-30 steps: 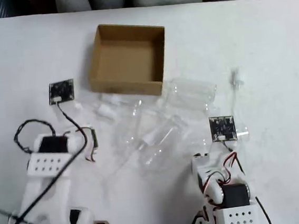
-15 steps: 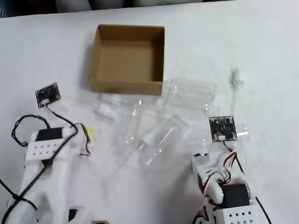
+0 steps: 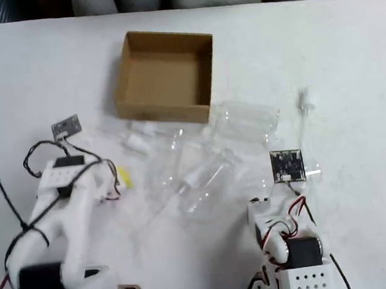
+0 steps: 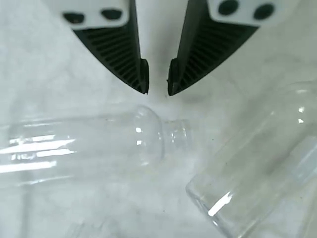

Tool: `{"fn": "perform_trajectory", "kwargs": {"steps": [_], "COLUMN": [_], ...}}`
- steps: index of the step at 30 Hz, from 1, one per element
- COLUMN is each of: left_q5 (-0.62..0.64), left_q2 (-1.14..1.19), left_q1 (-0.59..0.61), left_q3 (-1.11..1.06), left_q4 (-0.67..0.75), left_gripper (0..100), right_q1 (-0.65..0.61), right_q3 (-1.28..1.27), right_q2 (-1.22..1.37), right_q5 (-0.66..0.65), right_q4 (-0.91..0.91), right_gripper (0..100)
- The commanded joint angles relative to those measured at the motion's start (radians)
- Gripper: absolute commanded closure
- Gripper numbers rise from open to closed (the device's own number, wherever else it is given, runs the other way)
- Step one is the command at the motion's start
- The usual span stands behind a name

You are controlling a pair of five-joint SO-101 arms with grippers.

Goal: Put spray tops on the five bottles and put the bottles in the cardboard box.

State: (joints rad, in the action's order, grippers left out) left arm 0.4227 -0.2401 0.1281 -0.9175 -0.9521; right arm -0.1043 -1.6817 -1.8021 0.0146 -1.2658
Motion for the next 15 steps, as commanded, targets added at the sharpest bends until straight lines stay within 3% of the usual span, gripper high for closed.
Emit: {"fn": "perform_trajectory", "kwargs": {"steps": [1,5,9,11,15], "left_q5": [0.011,0.011,0.005,0.005,0.003], "left_q2": [0.114,0.17,0.171,0.171,0.171], "left_q1": [0.036,0.038,0.033,0.031,0.03], "left_q3": [0.112,0.14,0.14,0.138,0.14], "left_q4": [0.009,0.009,0.009,0.008,0.005], "left_gripper": [74,78,99,95,98], "right_q1": [0.007,0.007,0.007,0.007,0.007], "right_q3": [-0.009,-0.009,-0.009,-0.009,-0.009], "right_q2": [-0.004,-0.004,-0.004,-0.004,-0.004], "right_q5": [0.008,0.008,0.008,0.008,0.008], "right_q4": [-0.005,-0.005,-0.005,-0.005,-0.005], "right_gripper": [95.7,95.7,95.7,95.7,95.7]}}
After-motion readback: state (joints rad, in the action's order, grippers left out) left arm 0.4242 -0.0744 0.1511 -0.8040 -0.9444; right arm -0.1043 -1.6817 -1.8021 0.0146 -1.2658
